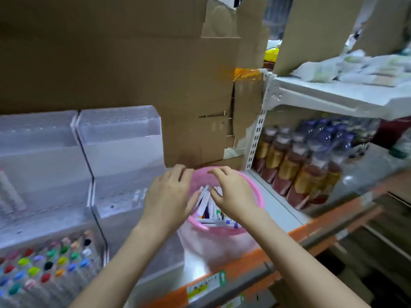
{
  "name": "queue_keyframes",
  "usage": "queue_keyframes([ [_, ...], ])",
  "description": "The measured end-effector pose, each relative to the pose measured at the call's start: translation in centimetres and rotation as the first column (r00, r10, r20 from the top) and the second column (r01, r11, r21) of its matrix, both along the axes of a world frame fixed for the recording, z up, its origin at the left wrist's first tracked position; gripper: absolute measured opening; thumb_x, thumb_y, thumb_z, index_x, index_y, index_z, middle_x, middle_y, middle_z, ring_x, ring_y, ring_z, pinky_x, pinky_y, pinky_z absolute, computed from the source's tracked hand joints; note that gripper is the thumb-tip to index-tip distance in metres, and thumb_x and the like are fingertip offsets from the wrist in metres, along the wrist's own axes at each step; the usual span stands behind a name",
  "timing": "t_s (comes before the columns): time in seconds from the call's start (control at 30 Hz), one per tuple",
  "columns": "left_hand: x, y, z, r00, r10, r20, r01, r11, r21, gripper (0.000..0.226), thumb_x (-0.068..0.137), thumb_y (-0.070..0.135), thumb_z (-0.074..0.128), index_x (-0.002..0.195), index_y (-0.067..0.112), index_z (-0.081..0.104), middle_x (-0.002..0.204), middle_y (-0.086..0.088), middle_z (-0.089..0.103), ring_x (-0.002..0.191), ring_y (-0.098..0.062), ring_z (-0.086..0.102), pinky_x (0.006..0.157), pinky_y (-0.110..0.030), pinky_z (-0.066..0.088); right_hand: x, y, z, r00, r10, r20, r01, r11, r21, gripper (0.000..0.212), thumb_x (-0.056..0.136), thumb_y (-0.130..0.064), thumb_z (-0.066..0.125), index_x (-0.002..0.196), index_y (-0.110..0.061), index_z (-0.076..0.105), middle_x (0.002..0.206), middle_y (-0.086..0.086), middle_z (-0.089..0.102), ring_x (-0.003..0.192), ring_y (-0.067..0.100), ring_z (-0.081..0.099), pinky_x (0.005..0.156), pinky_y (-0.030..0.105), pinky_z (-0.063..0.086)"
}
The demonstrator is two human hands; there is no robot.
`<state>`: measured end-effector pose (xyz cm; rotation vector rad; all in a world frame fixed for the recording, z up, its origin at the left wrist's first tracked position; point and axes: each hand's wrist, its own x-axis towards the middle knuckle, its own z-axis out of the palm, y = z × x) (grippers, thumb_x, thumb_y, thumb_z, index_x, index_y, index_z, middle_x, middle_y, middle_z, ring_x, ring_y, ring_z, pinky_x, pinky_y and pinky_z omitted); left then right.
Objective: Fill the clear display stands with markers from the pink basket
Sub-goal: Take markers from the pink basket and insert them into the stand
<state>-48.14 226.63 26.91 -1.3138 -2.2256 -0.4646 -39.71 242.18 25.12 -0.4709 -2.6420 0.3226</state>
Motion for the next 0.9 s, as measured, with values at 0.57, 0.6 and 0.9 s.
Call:
queue_keyframes([
  [0.57,0.2,8.7,-7.6,0.819,0.185,0.543,0.125,0.867,-0.483,0.035,0.069,0.039,0.076,0.1,0.03,0.063,0.094,0.009,0.057,0.093,-0.014,0.053,0.074,-0.031,0.048,0.5,7.7,-6.4,0.925,0.204,0.32,-0.122,0.958,-0.259,0.016,0.085,-0.026,0.061,0.096,-0.016,0.068,0.095,0.002,0.07,0.089,0.02,0.061,0.071,0.033,0.048],
  [0.6,0.0,8.8,-7.6,0.804,0.199,0.56,0.14,0.852,-0.504,0.032,0.067,0.035,0.077,0.096,0.029,0.062,0.09,0.01,0.056,0.089,-0.013,0.054,0.071,-0.029,0.047,0.5,7.6,-6.4,0.909,0.252,0.333,-0.16,0.947,-0.278,0.013,0.084,-0.026,0.063,0.091,-0.016,0.068,0.091,0.001,0.07,0.084,0.018,0.06,0.07,0.034,0.048],
  [0.9,-0.8,10.5,-7.4,0.952,0.149,0.268,0.032,0.82,-0.571,0.029,0.077,0.024,0.069,0.104,0.032,0.065,0.105,0.003,0.063,0.102,-0.019,0.054,0.069,-0.028,0.031,0.3,7.7,-5.8,0.869,0.306,0.389,-0.215,0.941,-0.261,0.019,0.084,-0.029,0.067,0.09,-0.011,0.071,0.089,0.005,0.071,0.084,0.021,0.061,0.069,0.037,0.051],
])
